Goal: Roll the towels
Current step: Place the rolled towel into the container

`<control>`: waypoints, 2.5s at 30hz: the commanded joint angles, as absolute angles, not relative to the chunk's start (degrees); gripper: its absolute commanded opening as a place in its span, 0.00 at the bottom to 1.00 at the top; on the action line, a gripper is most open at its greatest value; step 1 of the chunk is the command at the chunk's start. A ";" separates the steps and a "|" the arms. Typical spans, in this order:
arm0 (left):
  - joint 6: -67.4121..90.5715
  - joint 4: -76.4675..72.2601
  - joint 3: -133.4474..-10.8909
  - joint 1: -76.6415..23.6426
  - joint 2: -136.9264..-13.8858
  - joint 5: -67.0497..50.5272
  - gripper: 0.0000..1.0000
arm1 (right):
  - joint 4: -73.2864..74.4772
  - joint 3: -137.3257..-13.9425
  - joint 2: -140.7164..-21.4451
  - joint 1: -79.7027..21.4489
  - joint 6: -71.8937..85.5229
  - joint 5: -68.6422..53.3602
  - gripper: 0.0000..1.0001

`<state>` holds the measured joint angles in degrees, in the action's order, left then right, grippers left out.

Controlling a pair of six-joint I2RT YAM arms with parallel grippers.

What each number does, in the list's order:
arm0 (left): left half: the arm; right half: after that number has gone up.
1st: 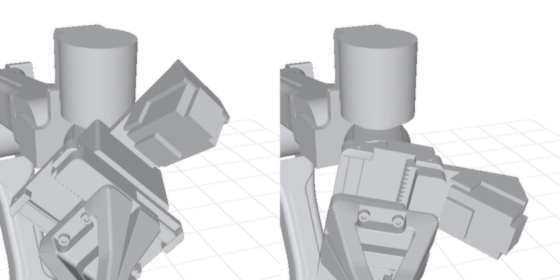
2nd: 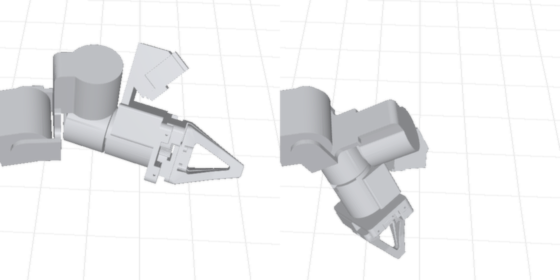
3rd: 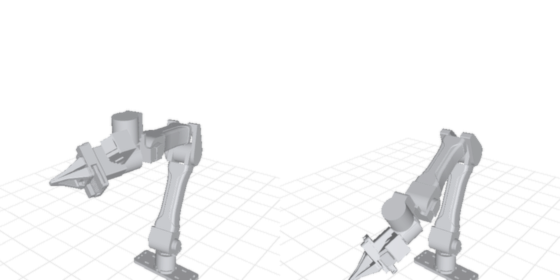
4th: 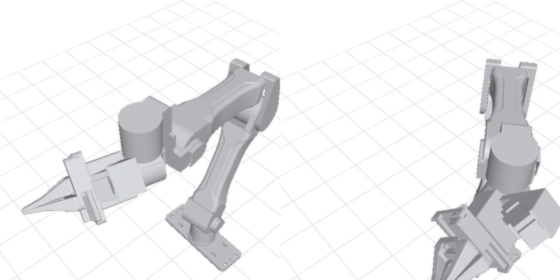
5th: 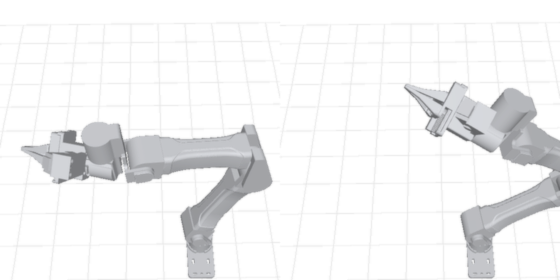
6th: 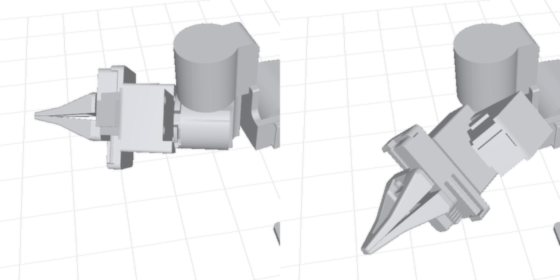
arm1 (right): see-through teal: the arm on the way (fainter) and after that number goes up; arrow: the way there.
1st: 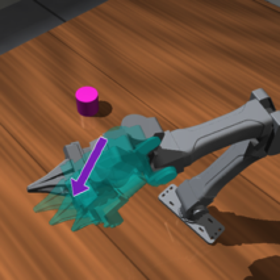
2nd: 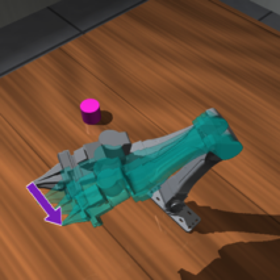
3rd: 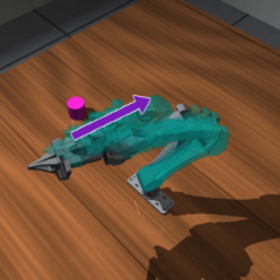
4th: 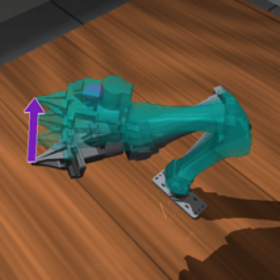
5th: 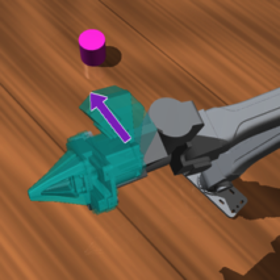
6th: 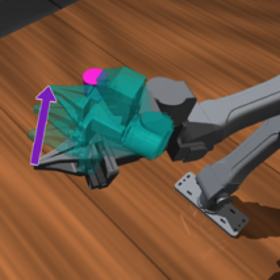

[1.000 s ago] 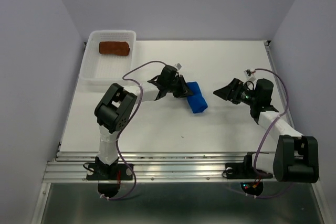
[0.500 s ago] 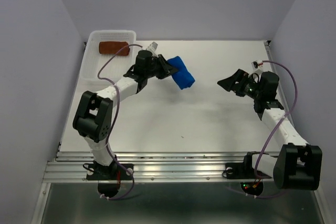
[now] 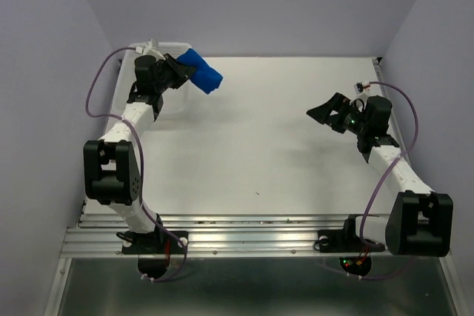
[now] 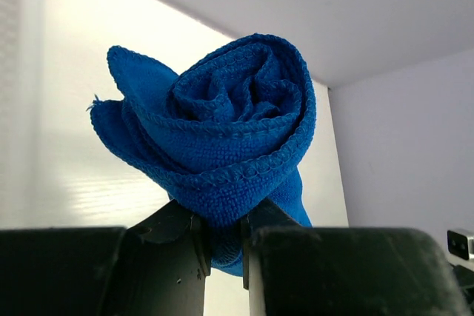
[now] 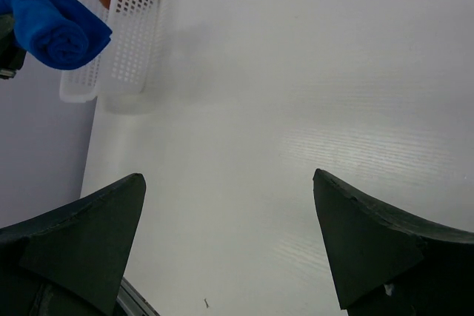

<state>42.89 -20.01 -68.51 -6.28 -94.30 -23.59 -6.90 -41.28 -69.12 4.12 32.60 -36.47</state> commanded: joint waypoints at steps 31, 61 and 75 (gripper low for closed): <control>53.08 -40.34 -81.21 11.25 -117.33 -24.26 0.00 | -2.20 -53.44 -81.12 3.52 28.65 -35.33 1.00; 56.42 -38.85 -75.94 12.57 -121.55 -15.30 0.00 | -3.16 -55.37 -84.81 2.99 29.44 -32.61 1.00; 58.62 -24.37 -79.45 12.66 -123.13 -7.57 0.00 | -3.87 -55.99 -86.84 2.99 30.06 -32.26 1.00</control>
